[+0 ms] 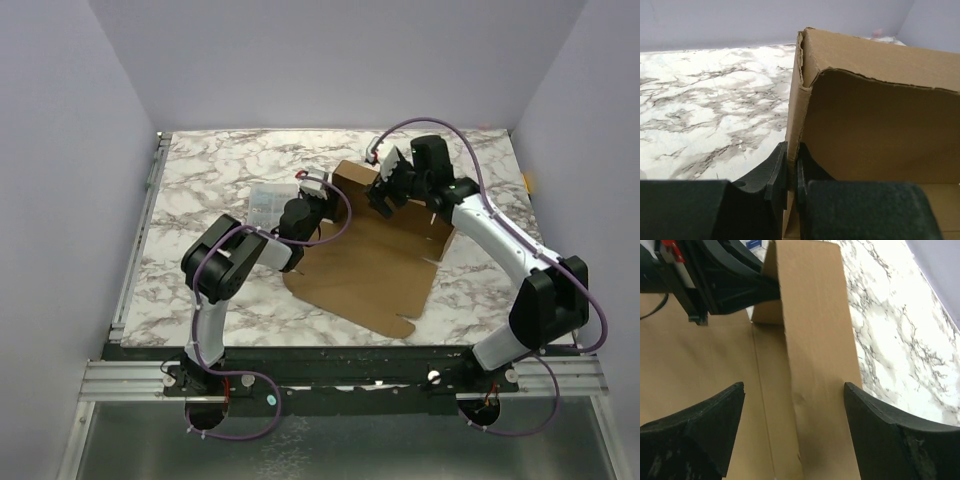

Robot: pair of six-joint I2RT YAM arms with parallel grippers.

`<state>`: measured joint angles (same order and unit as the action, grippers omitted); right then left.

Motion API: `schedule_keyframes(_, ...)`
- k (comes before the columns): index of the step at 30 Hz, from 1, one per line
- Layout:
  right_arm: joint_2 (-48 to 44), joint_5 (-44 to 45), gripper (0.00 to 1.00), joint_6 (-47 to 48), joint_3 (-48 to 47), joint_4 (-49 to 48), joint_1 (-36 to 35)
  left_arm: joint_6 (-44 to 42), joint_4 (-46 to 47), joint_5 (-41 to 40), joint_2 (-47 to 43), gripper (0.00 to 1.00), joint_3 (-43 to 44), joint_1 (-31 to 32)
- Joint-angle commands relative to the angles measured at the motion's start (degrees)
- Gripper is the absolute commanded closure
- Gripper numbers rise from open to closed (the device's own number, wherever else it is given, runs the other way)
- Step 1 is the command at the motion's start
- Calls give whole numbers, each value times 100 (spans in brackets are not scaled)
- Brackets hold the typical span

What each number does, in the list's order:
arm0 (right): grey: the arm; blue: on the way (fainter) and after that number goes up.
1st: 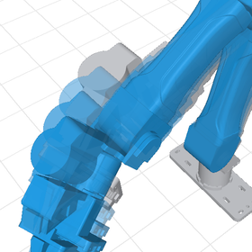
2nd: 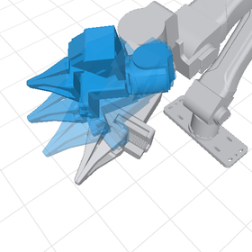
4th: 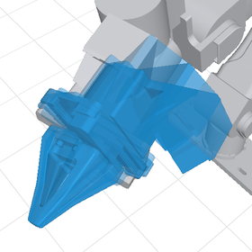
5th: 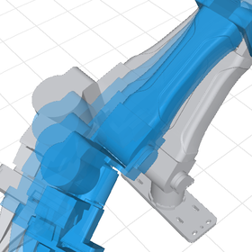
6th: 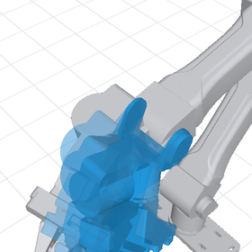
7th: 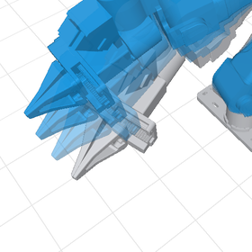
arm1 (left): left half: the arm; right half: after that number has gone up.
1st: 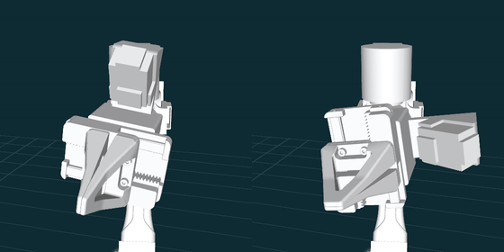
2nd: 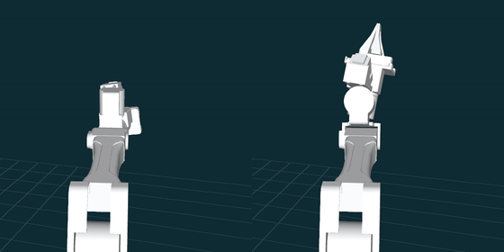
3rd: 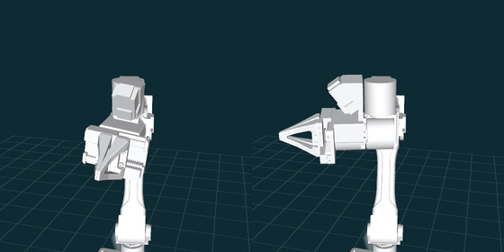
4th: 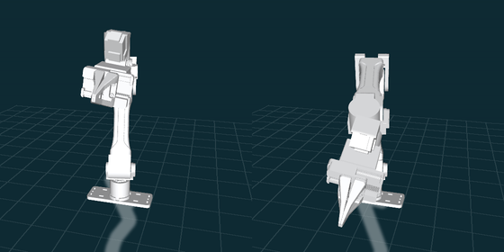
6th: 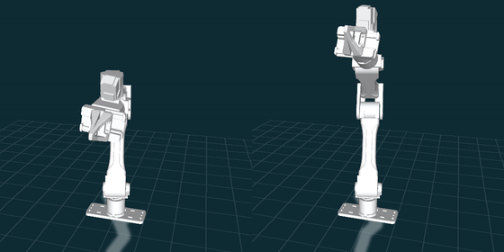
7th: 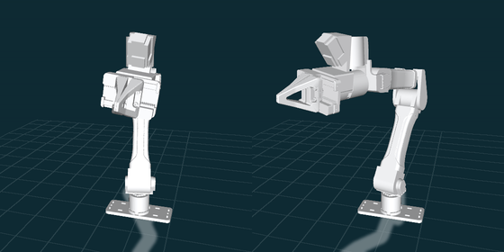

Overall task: Fold the paper box
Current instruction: Fold the paper box at the center of the board.

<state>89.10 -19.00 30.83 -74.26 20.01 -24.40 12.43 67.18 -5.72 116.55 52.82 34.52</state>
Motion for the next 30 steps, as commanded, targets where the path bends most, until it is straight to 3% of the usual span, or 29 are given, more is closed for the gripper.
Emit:
schedule_keyframes(1, -448, -514, 13, -330, -74, 391, 310, 145, -574, -202, -474, 98, 78, -3)
schedule_keyframes(4, -672, -893, 0, -384, -78, 441, 584, 107, -939, -229, -638, 100, 108, -11)
schedule_keyframes(11, -972, -1412, 0, 347, 440, 482, 759, 80, -1443, -321, -898, 100, 88, -3)
schedule_keyframes(19, -643, -1202, 0, 1726, 615, 526, 752, -104, -1633, -732, -893, 100, 41, 142)
schedule_keyframes(26, -518, -582, 1, 2378, 921, -447, 747, -104, -2102, -999, -837, 100, 318, 263)
schedule_keyframes(30, -496, -444, 7, 2772, 1164, -912, 746, 60, -2434, -1075, -823, 100, 475, 266)
